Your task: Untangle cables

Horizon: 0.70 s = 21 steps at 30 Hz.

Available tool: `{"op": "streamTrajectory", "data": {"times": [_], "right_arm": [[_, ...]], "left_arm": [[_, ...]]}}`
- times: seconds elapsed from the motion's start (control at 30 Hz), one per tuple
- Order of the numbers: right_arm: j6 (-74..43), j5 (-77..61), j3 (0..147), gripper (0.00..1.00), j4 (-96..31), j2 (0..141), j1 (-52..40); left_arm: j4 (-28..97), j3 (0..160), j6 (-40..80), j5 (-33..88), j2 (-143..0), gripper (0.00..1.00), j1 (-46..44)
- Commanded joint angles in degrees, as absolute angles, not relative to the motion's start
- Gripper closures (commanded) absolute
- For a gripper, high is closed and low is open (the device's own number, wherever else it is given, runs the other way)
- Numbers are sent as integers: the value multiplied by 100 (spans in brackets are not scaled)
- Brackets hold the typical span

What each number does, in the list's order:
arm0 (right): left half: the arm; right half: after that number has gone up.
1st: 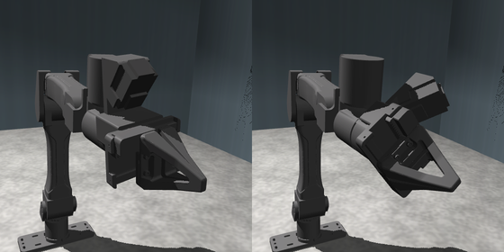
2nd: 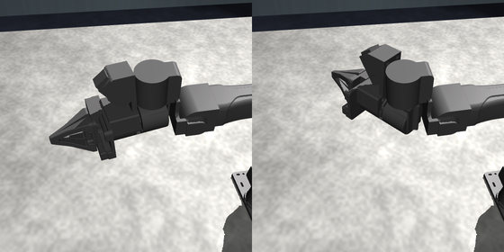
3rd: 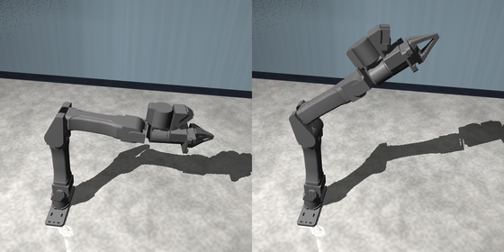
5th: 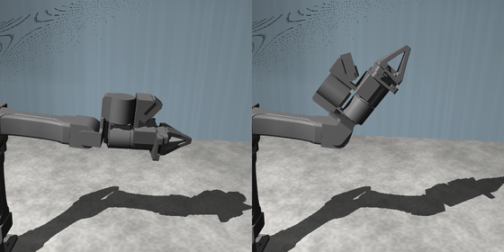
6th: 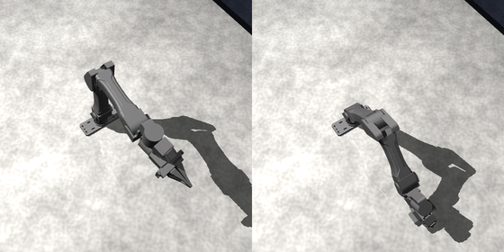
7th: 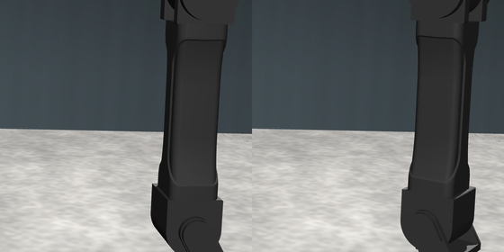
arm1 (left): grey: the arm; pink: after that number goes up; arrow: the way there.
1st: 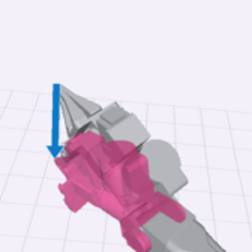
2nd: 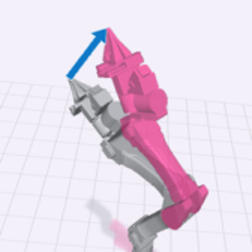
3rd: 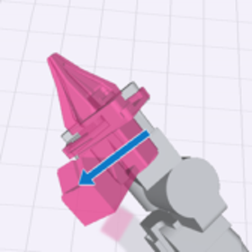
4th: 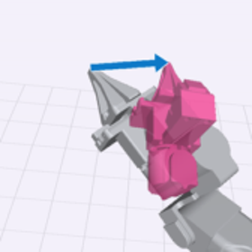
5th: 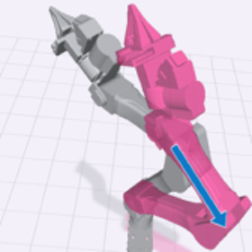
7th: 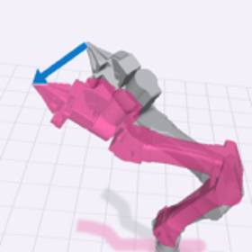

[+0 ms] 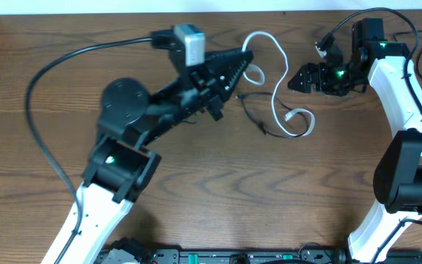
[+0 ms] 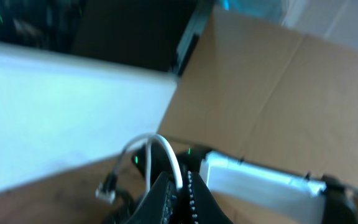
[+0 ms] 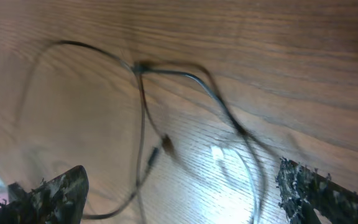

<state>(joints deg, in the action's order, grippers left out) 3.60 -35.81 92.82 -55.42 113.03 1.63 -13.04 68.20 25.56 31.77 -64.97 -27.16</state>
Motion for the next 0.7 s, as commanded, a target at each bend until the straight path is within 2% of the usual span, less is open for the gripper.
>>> {"op": "streamTrajectory", "data": {"times": [0.0, 0.17, 0.5, 0.67], "right_arm": [[484, -3964, 9247, 7, -5518, 11325, 117], [484, -4171, 9327, 8, -5468, 11268, 119], [1691, -6525, 9413, 7, -4851, 10425, 60], [1789, -7153, 9413, 6, -4499, 9972, -108]], "left_arm": [[-1345, 7054, 2626, 2794, -6333, 93, -2565], [-1476, 7122, 2626, 2624, -6311, 93, -2443], [-1662, 7122, 2648, 2622, -6342, 92, -2443], [-2237, 7124, 3028, 2624, -6342, 93, -2443]]}}
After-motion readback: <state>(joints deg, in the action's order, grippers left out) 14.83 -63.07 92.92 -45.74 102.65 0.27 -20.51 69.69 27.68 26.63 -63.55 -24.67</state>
